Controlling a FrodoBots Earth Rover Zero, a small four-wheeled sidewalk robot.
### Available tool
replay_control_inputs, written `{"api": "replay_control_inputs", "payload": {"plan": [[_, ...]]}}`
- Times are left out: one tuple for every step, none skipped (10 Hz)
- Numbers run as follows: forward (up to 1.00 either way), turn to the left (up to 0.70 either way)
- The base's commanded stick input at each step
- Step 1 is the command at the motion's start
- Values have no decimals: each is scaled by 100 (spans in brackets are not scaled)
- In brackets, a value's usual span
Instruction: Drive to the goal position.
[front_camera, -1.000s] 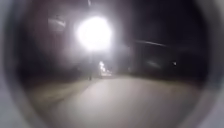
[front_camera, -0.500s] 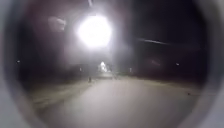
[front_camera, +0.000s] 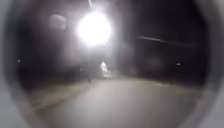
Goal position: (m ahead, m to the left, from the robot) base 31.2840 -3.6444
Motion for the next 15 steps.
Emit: {"api": "replay_control_inputs", "payload": {"plan": [[100,2],[100,1],[100,0],[100,0],[100,0],[100,0],[100,0],[100,0],[100,0],[100,0],[100,0],[100,0],[100,0],[100,0],[100,0]]}}
